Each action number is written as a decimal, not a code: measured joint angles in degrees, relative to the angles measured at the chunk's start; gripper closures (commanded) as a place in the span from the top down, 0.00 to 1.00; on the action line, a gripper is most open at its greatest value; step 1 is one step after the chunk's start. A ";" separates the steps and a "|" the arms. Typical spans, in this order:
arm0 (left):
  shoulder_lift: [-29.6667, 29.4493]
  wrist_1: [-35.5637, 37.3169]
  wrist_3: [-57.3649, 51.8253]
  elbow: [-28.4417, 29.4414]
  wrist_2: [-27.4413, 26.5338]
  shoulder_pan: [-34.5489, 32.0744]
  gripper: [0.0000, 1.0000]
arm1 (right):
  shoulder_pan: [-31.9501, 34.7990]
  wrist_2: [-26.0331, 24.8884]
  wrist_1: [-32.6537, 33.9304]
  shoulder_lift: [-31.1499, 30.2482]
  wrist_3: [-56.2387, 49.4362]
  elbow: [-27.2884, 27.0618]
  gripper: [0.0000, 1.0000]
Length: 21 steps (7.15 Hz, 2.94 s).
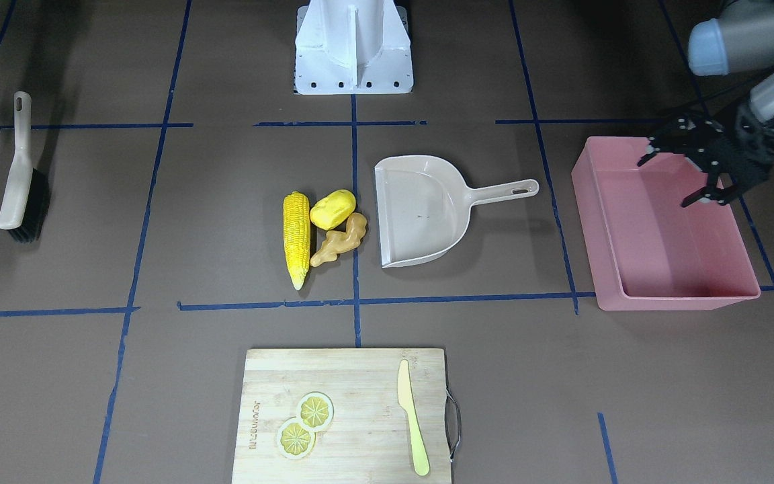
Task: Sweep and dump trash into bin
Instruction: 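Move the left gripper to the beige dustpan handle and grasp it, then grasp the white brush with the right gripper while the left gripper positions the dustpan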
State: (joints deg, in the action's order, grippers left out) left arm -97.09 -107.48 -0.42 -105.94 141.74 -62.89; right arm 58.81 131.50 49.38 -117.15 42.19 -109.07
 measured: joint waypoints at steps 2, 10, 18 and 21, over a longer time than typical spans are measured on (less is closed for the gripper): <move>-2.59 -0.36 -0.17 0.00 -2.13 4.63 1.00 | -7.05 -4.61 -3.53 0.56 5.96 0.01 0.91; -7.31 -0.28 -5.10 0.04 -11.10 17.69 1.00 | -16.29 -11.13 -6.62 0.00 10.92 0.15 0.00; -9.81 0.15 -12.30 2.13 -26.05 27.81 0.64 | -19.77 -12.49 -0.14 11.11 12.80 -5.27 0.00; -10.21 0.17 -12.35 3.16 -27.26 28.61 0.26 | -23.10 -14.32 5.80 18.92 16.46 -5.30 0.00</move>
State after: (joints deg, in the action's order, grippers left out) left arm -107.30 -107.31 -12.77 -102.79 114.48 -34.27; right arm 35.71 117.18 55.18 -98.23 58.65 -114.38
